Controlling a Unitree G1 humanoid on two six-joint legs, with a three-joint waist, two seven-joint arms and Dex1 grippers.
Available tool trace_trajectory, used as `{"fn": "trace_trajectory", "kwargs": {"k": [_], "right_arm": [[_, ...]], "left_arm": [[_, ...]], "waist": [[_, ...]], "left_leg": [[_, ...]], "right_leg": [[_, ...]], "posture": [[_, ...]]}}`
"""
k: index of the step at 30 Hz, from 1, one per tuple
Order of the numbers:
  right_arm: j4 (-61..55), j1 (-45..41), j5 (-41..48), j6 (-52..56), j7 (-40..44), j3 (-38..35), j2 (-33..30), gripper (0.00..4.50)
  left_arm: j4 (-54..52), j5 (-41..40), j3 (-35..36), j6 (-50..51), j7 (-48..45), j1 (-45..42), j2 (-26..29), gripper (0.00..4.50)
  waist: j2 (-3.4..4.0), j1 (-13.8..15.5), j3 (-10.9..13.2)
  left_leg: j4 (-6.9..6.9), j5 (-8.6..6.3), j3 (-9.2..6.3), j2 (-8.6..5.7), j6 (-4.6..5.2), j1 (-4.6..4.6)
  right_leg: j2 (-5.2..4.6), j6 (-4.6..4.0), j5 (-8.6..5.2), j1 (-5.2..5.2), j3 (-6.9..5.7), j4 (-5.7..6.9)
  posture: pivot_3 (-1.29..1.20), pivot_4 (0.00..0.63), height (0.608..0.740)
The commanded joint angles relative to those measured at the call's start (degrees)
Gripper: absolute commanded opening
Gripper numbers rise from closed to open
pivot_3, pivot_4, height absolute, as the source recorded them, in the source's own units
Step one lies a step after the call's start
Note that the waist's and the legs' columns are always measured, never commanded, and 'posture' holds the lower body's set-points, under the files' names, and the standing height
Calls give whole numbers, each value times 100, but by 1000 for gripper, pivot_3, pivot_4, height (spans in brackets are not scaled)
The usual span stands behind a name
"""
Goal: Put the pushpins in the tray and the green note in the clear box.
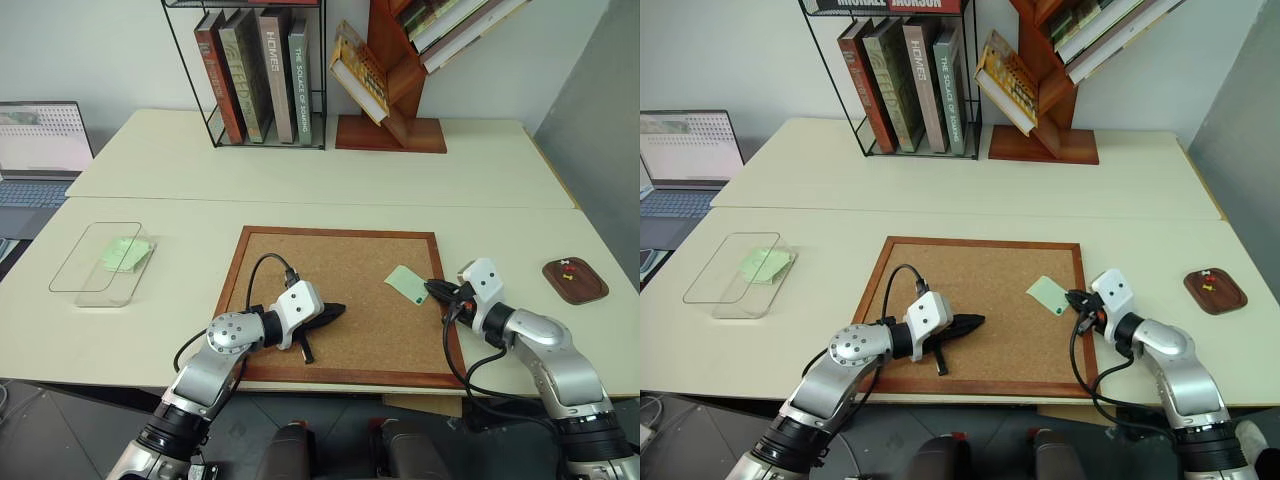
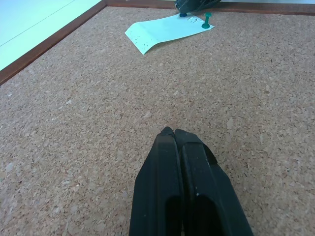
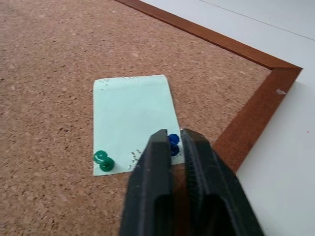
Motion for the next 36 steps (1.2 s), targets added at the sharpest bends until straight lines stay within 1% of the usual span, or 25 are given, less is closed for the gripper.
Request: {"fn": "trace_trajectory", "kwargs": {"k": [1, 14, 31, 36], "right_arm": [[-101, -31, -79, -261, 84, 8, -72, 79], [-792, 301, 168, -421, 216, -91, 4, 79], [-956, 257, 445, -248, 147, -345, -36, 79], [-969, 192, 573, -148, 4, -618, -64, 79]], "left_arm": [[-37, 96, -81, 92, -66, 125, 93, 0], [-75, 112, -113, 123, -111, 166, 142, 0], [-92, 129, -120, 121, -144, 186, 168, 0], [-115, 129, -114, 136, -128, 201, 170, 0]], "waist": [[0, -1, 0], [0, 1, 0], [0, 0, 0], [0, 0, 0]], "left_leg": [[0, 0, 0, 0, 0, 0], [-2, 0, -1, 2, 0, -1], [-2, 0, -3, 1, 0, 0], [-2, 0, -2, 1, 0, 0]], "right_leg": [[0, 0, 0, 0, 0, 0], [0, -2, -1, -2, 0, 1], [0, -6, -3, -2, -2, 1], [0, -7, -4, -2, -2, 1]], "posture": [[0, 150, 740], [0, 150, 740], [0, 150, 740], [0, 150, 740]]}}
